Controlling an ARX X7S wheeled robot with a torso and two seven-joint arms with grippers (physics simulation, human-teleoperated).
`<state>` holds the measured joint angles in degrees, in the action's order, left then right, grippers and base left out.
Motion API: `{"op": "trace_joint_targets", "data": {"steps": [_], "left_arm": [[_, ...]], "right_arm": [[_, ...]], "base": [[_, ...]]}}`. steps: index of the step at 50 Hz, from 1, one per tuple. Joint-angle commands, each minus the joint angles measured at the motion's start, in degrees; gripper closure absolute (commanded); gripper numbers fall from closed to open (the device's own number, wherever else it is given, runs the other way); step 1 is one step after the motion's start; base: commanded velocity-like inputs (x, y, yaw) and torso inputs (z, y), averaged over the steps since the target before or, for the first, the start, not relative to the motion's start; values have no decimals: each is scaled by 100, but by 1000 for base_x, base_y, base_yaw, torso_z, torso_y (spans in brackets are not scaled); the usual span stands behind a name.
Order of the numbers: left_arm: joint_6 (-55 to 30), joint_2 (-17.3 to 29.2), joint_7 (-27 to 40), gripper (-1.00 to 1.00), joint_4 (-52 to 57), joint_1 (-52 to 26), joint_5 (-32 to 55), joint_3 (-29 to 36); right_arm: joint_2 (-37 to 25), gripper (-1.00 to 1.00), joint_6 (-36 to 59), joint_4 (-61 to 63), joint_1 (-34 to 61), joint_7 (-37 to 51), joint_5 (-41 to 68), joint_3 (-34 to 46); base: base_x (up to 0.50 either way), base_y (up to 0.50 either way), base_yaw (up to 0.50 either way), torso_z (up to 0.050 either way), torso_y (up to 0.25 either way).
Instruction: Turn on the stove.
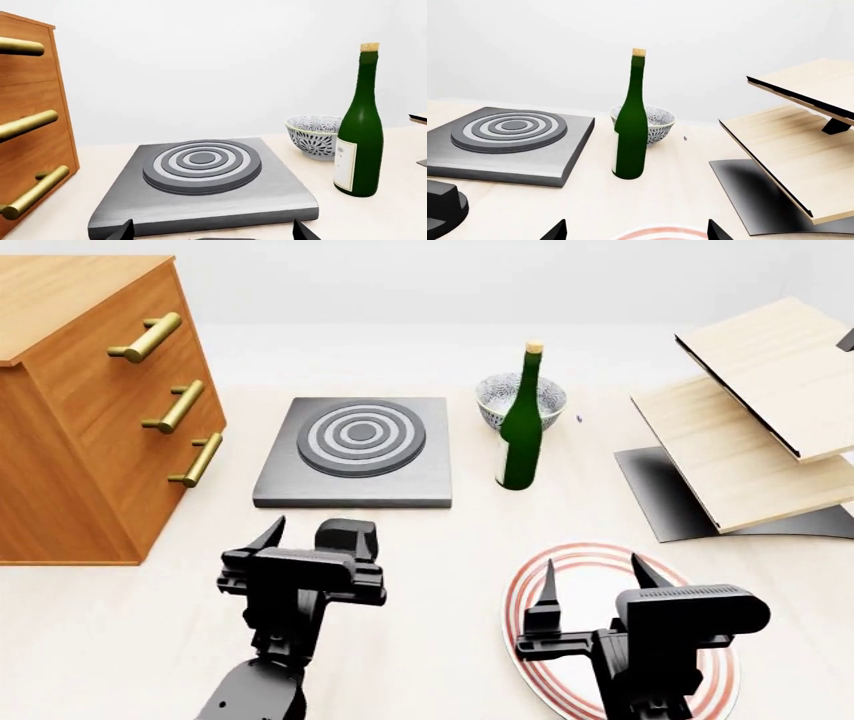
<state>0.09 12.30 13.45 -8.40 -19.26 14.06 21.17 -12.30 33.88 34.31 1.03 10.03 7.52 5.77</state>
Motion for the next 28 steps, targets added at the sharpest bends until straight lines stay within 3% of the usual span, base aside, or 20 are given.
{"op": "trace_joint_targets", "data": {"steps": [1, 28], "left_arm": [[-1767, 672, 513, -100, 3092, 841, 847, -321], [-1486, 804, 671, -100, 2970, 1343, 998, -688]], "right_arm": [[-21, -100, -17, -33, 4, 30, 4, 81], [-34, -100, -117, -276, 27, 138, 25, 165]], "base": [[0, 0, 0, 0, 0], [0, 0, 0, 0, 0]]}}
